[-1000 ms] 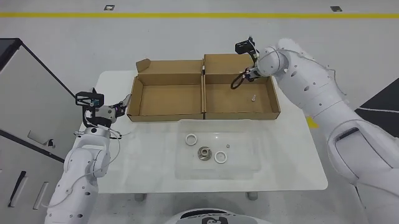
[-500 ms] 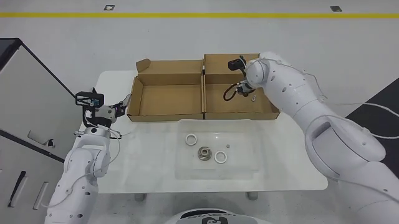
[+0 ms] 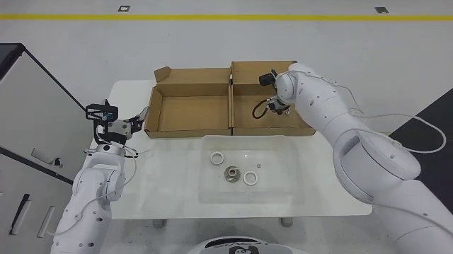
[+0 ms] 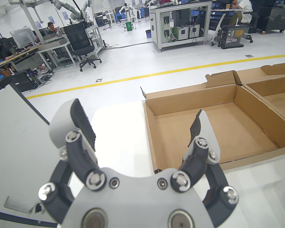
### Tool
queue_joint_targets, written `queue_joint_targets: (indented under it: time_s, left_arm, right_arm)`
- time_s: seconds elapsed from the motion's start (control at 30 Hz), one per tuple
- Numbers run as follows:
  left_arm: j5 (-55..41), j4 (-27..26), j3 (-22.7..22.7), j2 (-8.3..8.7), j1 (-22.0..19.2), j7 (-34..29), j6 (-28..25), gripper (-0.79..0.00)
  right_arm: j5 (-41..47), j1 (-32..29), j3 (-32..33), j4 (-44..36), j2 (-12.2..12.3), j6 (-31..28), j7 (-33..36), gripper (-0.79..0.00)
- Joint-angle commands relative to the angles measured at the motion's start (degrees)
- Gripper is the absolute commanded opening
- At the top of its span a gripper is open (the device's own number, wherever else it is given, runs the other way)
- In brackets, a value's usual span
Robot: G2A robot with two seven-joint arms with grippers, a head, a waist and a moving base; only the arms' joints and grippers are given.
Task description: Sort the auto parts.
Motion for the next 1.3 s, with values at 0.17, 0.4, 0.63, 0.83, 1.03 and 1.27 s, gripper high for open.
queue_joint_targets:
  time_s: [0.17,0.4,0.63,0.83,1.03,1.27]
  left_arm:
    - [0.0,0.0,0.0,0.0,0.0,0.0,0.0,0.0]
    - [0.0,0.0,0.0,0.0,0.0,0.0,0.0,0.0]
    - [0.0,0.0,0.0,0.0,0.0,0.0,0.0,0.0]
    - [0.0,0.0,0.0,0.0,0.0,0.0,0.0,0.0]
    - [0.0,0.0,0.0,0.0,0.0,0.0,0.0,0.0]
    - [0.0,0.0,0.0,0.0,0.0,0.0,0.0,0.0]
  right_arm:
    - [-0.31,0.57,0.09,2.82,-1.44,-0.81,-0.43,-0.77]
    - [-0.45,1.42,0.6,5.09,-2.38,-1.84,-0.91,-0.536]
    - [0.01,3.53,1.89,6.19,-2.53,-4.13,-1.63,-0.489]
    - [1.09,6.18,4.0,4.56,-1.16,-10.78,-1.33,-0.388]
    - [1.49,6.48,6.71,-2.36,1.86,-16.31,1.22,-0.111]
    - [-0.16,-0.48,12.83,-23.94,8.36,-14.56,8.12,0.0]
